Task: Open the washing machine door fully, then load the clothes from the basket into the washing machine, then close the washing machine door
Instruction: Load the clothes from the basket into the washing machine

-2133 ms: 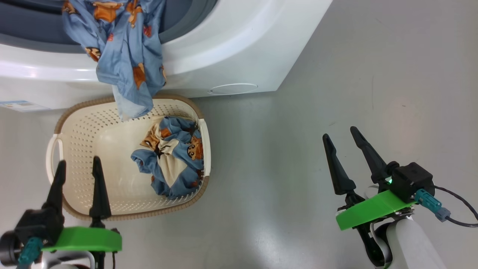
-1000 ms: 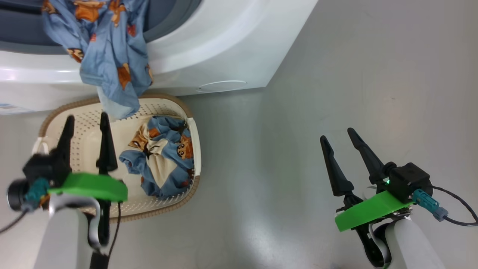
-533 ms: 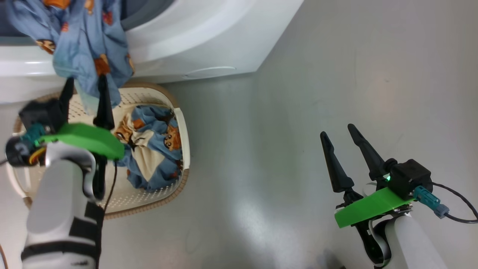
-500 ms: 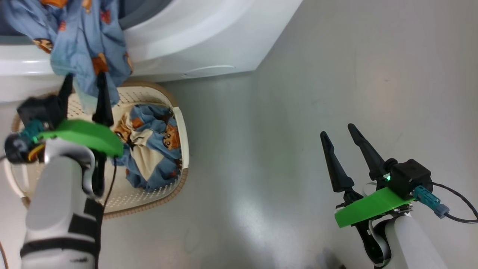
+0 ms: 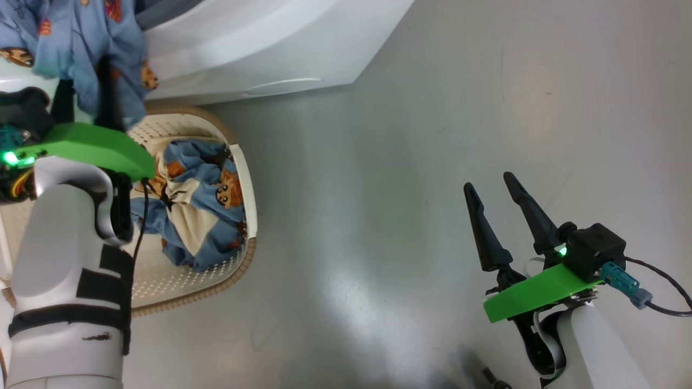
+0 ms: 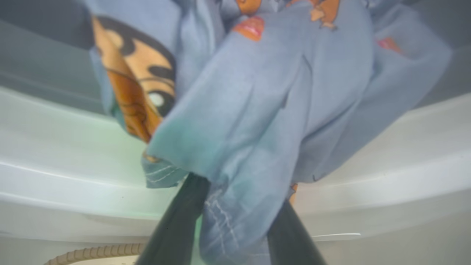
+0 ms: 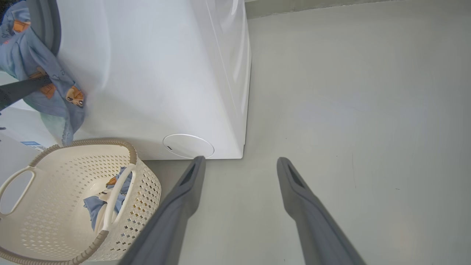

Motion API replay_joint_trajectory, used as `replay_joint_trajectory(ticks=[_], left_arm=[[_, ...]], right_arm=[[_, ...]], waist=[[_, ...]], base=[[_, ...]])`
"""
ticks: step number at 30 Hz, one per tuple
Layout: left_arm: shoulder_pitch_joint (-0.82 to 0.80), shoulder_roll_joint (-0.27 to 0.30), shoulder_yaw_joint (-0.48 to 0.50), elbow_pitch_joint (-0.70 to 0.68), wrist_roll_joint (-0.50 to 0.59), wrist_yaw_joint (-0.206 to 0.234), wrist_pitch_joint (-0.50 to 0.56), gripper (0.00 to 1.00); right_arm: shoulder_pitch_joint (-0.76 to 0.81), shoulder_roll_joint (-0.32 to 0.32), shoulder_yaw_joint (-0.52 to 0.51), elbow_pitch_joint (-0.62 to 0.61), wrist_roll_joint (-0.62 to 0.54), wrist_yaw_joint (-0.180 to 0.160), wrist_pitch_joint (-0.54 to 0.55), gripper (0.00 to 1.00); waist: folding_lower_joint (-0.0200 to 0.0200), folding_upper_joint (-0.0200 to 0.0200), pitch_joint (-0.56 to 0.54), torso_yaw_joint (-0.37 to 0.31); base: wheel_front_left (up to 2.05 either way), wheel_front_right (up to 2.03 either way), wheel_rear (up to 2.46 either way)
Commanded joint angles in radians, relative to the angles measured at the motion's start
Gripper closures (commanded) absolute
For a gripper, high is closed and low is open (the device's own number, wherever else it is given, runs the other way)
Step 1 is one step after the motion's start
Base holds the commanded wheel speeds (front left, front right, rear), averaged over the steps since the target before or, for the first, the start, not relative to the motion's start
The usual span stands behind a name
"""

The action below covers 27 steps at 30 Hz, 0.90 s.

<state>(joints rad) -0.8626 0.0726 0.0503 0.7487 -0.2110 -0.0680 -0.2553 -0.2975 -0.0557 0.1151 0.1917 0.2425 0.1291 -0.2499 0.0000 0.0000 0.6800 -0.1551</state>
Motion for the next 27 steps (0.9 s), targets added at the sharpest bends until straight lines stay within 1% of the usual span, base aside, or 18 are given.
replay_joint_trajectory(ticks=[1, 5, 11, 15, 20, 27], left_arm=[[-0.006, 0.036, 0.026, -0.031, -0.008, -0.005, -0.006, 1.00], [0.025, 0.027, 0.039, -0.064, -0.013, -0.019, -0.006, 1.00], [0.095, 0.015, 0.040, -0.179, 0.006, -0.035, -0.006, 1.00], [0.105, 0.014, 0.036, -0.235, 0.016, -0.041, -0.006, 1.00], [0.059, 0.035, 0.015, -0.230, 0.039, -0.043, -0.006, 1.00], [-0.103, 0.075, -0.034, -0.168, 0.070, -0.048, 0.026, 1.00]], right_arm=[[0.008, 0.005, 0.018, -0.015, 0.006, 0.002, -0.012, 0.00], [0.012, 0.005, 0.014, -0.010, 0.006, 0.002, -0.012, 0.00], [0.024, 0.005, 0.007, -0.001, 0.001, 0.002, -0.012, 0.00], [0.030, 0.005, 0.010, 0.007, 0.001, 0.002, -0.012, 0.00], [0.031, 0.005, 0.017, 0.013, 0.006, 0.002, -0.012, 0.00], [0.027, 0.005, 0.020, 0.012, 0.018, 0.002, -0.012, 0.00]], waist=[[0.0000, 0.0000, -0.005, 0.005], [0.0000, 0.0000, -0.031, 0.022], [0.0000, 0.0000, -0.073, 0.054], [0.0000, 0.0000, -0.091, 0.065], [0.0000, 0.0000, -0.096, 0.062], [0.0000, 0.0000, -0.083, 0.036]], base=[[0.00, 0.00, 0.00], [0.00, 0.00, 0.00], [0.00, 0.00, 0.00], [0.00, 0.00, 0.00], [0.00, 0.00, 0.00], [0.00, 0.00, 0.00]])
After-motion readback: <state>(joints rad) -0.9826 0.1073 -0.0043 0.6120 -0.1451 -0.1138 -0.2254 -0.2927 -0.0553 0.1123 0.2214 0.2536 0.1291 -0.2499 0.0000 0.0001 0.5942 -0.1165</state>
